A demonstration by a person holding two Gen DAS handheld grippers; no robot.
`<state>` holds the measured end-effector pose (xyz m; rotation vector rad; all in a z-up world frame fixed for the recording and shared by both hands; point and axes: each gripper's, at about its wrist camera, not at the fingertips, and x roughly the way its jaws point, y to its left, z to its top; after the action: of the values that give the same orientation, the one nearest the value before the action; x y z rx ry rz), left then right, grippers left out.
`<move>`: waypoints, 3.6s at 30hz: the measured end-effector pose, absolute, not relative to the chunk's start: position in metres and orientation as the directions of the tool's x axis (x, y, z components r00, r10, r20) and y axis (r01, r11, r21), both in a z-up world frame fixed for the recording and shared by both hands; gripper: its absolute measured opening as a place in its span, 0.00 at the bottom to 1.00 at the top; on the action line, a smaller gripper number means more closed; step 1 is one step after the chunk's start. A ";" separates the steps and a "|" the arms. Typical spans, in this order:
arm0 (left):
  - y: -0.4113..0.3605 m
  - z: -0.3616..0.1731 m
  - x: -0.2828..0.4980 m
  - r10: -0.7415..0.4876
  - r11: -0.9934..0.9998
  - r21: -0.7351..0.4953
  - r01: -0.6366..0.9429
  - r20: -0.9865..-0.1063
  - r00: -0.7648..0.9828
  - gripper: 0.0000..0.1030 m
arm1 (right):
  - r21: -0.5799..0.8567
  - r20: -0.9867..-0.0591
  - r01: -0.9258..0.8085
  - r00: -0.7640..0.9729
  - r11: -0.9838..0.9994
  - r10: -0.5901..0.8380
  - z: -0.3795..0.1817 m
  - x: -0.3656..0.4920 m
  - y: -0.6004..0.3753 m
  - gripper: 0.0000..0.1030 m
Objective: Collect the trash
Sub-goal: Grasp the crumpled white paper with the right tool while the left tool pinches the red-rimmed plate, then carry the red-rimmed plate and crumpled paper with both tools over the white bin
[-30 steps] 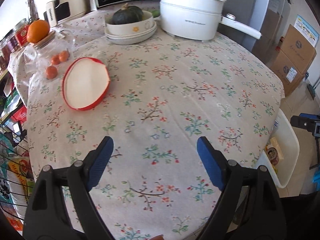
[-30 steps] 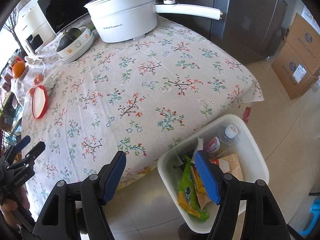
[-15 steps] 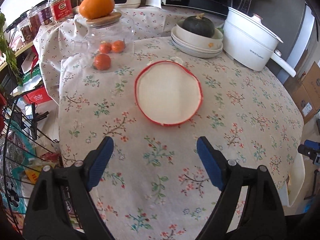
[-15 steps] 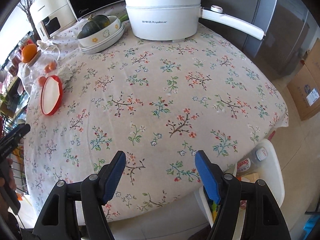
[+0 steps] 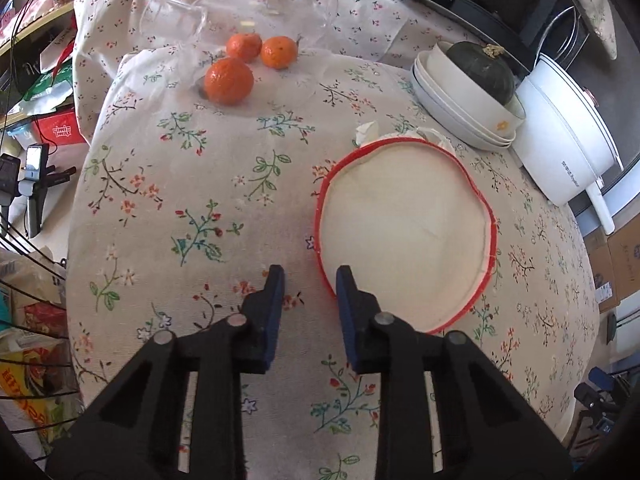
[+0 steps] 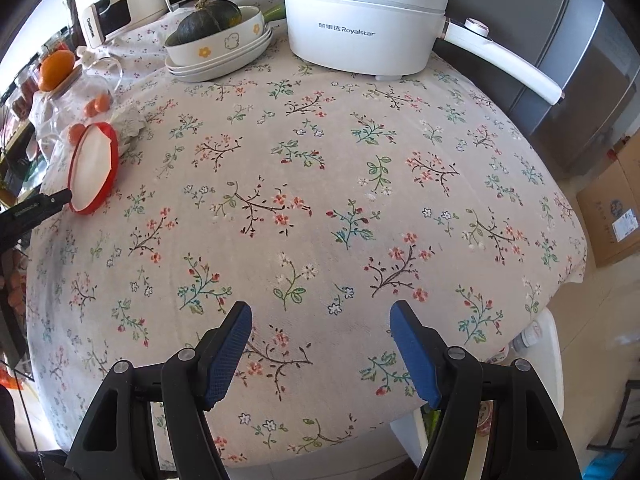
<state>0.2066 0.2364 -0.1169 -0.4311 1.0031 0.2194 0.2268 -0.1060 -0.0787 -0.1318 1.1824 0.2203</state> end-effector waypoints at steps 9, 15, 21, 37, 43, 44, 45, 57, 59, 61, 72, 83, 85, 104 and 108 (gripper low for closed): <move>0.215 -0.106 0.202 0.056 0.926 -0.144 -0.348 -0.860 0.507 0.02 | -0.002 -0.924 -0.259 0.370 0.966 0.097 -0.076 0.218 -0.104 0.71; 0.222 -0.087 0.175 0.090 0.930 -0.103 -0.353 -0.867 0.490 0.02 | 0.018 -0.921 -0.275 0.368 0.961 0.123 -0.071 0.212 -0.100 0.71; 0.239 -0.059 0.144 0.200 0.919 -0.013 -0.393 -0.846 0.495 0.02 | 0.063 -0.906 -0.312 0.380 0.948 0.185 -0.057 0.223 -0.063 0.71; 0.287 -0.068 0.134 0.306 0.867 0.058 -0.496 -0.847 0.435 0.02 | 0.153 -0.820 -0.469 0.431 0.870 0.377 -0.080 0.312 0.128 0.64; 0.295 -0.069 0.133 0.311 0.863 0.062 -0.501 -0.848 0.430 0.02 | 0.181 -0.814 -0.489 0.413 0.853 0.409 -0.093 0.337 0.155 0.61; 0.295 -0.070 0.132 0.302 0.863 0.052 -0.503 -0.852 0.429 0.02 | 0.180 -0.815 -0.495 0.409 0.850 0.411 -0.096 0.339 0.158 0.58; 0.295 -0.070 0.132 0.297 0.862 0.047 -0.505 -0.853 0.429 0.02 | 0.180 -0.817 -0.499 0.405 0.848 0.411 -0.098 0.342 0.162 0.56; 0.270 -0.060 0.134 0.281 0.883 0.040 -0.468 -0.844 0.457 0.02 | 0.137 -0.820 -0.537 0.410 0.832 0.400 -0.089 0.328 0.140 0.29; 0.261 -0.056 0.134 0.275 0.892 0.040 -0.451 -0.840 0.469 0.02 | 0.122 -0.819 -0.539 0.420 0.834 0.391 -0.082 0.320 0.126 0.29; 0.251 -0.053 0.134 0.267 0.900 0.038 -0.433 -0.835 0.481 0.02 | 0.111 -0.816 -0.535 0.433 0.837 0.384 -0.074 0.314 0.109 0.29; 0.176 -0.036 0.138 0.193 0.957 0.034 -0.289 -0.817 0.543 0.02 | 0.058 -0.806 -0.464 0.500 0.884 0.315 -0.036 0.262 -0.021 0.29; 0.082 -0.022 0.130 0.085 0.993 0.023 -0.114 -0.808 0.583 0.02 | -0.012 -0.819 -0.348 0.542 0.938 0.191 -0.015 0.197 -0.161 0.29; 0.065 -0.022 0.129 0.060 0.997 0.019 -0.077 -0.809 0.585 0.02 | 0.014 -0.818 -0.306 0.545 0.952 0.187 -0.016 0.186 -0.187 0.29; -0.129 -0.058 0.134 -0.161 0.947 0.011 0.320 -0.847 0.506 0.02 | 0.043 -0.906 -0.016 0.420 0.999 0.046 -0.061 0.132 -0.357 0.29; -0.165 -0.071 0.138 -0.191 0.925 0.007 0.380 -0.855 0.481 0.02 | 0.041 -0.910 0.009 0.414 0.999 0.034 -0.062 0.129 -0.371 0.29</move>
<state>0.1385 -0.1646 -0.0705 0.2060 1.0116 -0.3513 0.1285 -0.3709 -0.0618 0.0418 1.1437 0.0154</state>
